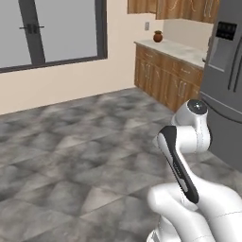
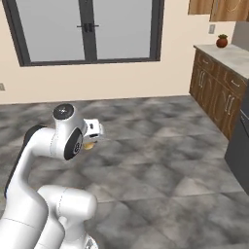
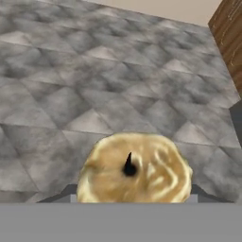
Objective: Pick the candle and candle from the dining table and place them in the open cabinet. Close the cabinet after placing the objects.
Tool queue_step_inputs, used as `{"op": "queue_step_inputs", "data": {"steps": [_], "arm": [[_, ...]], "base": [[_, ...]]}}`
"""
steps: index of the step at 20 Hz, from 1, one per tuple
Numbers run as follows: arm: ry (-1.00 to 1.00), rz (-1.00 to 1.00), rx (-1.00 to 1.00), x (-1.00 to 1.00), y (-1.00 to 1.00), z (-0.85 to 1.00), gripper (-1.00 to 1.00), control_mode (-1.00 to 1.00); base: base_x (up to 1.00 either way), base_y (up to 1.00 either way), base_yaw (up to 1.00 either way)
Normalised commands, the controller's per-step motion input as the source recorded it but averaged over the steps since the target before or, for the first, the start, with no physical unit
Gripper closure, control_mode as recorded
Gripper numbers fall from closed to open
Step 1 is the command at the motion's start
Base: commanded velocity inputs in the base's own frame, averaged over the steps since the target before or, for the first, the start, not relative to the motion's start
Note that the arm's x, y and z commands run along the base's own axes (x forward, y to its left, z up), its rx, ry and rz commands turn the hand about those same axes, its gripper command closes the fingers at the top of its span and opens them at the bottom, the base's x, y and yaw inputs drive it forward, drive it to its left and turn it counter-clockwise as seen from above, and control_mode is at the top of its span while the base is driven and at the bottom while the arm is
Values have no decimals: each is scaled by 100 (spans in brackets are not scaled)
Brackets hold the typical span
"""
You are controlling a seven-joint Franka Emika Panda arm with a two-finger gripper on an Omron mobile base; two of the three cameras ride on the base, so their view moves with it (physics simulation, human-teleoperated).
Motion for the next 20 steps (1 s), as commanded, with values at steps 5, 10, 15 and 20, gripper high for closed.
{"op": "queue_step_inputs", "data": {"steps": [5,10,15,20], "arm": [[0,0,0,0,0,0,100,100],[0,0,0,0,0,0,100,100],[0,0,0,0,0,0,100,100],[0,0,0,0,0,0,100,100]], "base": [[67,13,-19],[68,14,-18],[70,17,-18],[70,19,-18]]}}
